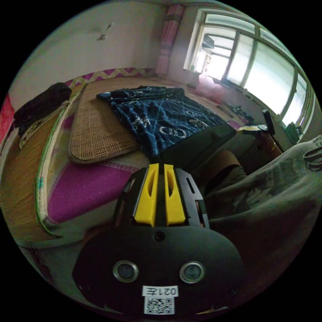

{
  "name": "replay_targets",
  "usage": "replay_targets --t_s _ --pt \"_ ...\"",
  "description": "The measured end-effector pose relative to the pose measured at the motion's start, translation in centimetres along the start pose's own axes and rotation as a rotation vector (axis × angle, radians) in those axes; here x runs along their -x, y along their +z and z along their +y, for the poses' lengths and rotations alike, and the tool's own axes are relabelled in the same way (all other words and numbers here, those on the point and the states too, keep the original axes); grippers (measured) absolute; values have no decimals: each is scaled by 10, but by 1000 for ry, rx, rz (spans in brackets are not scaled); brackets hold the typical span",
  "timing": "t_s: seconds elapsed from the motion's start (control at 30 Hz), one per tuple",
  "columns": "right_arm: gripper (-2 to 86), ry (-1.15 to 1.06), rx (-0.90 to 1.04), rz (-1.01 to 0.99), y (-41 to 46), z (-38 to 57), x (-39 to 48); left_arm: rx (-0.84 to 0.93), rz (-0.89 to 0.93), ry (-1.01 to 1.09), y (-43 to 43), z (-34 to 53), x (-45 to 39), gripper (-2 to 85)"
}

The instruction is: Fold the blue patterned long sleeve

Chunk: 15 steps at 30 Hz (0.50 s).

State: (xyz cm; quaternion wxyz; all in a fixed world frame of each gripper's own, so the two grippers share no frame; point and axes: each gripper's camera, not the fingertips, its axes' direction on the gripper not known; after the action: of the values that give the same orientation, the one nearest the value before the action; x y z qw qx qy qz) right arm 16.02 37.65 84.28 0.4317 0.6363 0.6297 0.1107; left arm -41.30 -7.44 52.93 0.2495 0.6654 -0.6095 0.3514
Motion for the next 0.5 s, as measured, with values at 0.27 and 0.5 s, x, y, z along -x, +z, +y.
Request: replay_targets --t_s 0.27,0.5 --pt "87 279 -176 -211 -46 15 -82 -72 119 -161 -23 -19 24 78" --pt "92 479 -221 -231 -61 9 -129 -58 169 -330 -23 -34 53 119"
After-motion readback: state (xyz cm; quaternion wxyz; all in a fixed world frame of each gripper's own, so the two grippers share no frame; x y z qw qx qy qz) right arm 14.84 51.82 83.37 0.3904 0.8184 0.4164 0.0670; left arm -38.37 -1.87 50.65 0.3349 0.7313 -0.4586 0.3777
